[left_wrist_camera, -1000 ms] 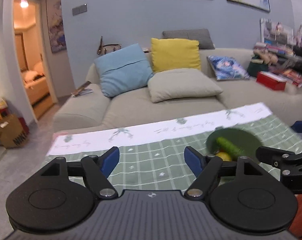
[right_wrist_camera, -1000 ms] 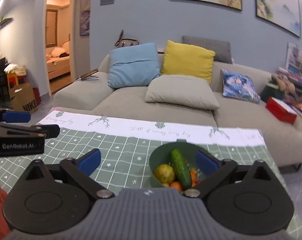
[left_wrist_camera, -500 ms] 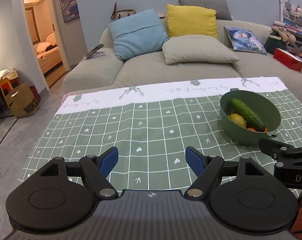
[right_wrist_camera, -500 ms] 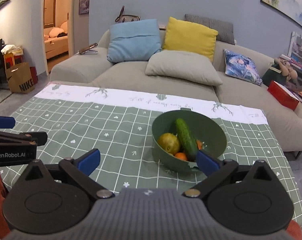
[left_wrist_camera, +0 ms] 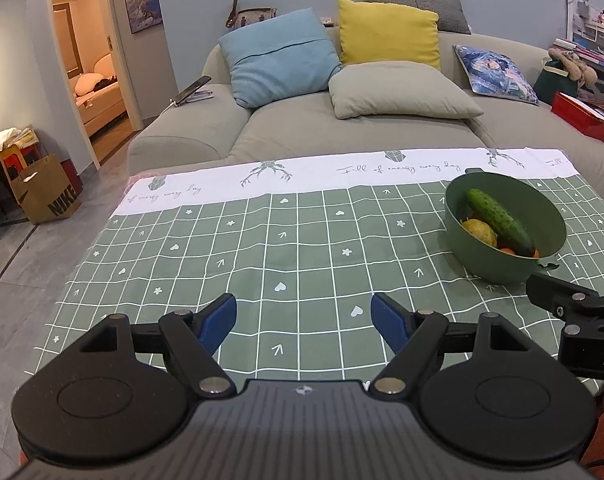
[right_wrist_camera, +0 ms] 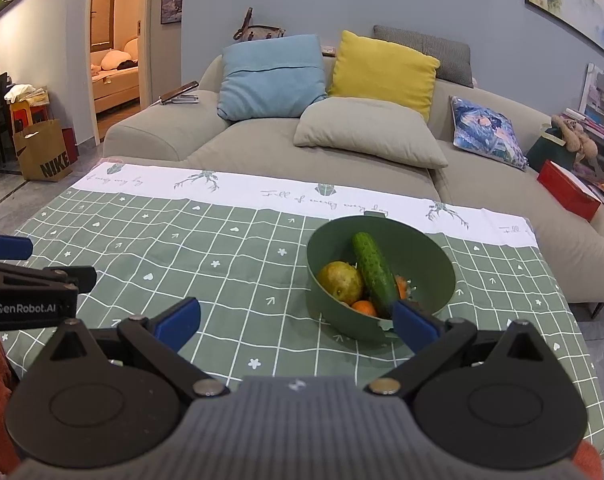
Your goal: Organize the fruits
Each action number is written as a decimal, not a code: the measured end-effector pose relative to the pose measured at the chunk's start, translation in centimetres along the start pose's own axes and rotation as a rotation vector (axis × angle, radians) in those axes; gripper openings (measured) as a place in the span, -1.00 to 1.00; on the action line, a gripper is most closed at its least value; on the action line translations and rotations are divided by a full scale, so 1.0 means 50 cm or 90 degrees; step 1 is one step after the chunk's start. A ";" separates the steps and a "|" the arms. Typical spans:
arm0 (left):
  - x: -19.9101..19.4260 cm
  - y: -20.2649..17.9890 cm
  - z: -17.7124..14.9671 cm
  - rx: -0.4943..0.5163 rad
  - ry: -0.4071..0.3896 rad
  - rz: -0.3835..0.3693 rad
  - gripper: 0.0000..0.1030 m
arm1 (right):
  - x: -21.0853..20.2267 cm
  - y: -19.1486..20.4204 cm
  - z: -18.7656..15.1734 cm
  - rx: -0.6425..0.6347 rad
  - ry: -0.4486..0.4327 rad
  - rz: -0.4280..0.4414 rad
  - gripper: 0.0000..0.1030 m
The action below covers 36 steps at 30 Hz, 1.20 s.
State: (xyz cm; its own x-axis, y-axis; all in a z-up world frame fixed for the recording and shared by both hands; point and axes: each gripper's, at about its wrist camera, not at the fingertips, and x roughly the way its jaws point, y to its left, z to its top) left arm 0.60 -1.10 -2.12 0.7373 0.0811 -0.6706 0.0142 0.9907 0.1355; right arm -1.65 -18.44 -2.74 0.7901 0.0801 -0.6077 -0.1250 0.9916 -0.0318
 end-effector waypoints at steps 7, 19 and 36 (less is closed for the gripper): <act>0.003 0.000 0.003 0.001 0.002 -0.002 0.74 | -0.001 -0.003 0.000 0.004 0.001 0.000 0.91; 0.004 -0.004 0.001 0.006 0.001 -0.002 0.74 | -0.001 -0.001 -0.002 0.002 0.003 0.002 0.91; 0.005 0.000 0.001 0.002 0.006 -0.001 0.74 | -0.001 -0.001 -0.001 -0.002 0.002 0.004 0.91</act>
State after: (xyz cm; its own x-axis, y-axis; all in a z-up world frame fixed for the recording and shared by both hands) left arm 0.81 -1.10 -2.23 0.7306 0.0800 -0.6781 0.0183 0.9905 0.1366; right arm -1.74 -18.49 -2.74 0.7877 0.0869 -0.6099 -0.1320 0.9908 -0.0294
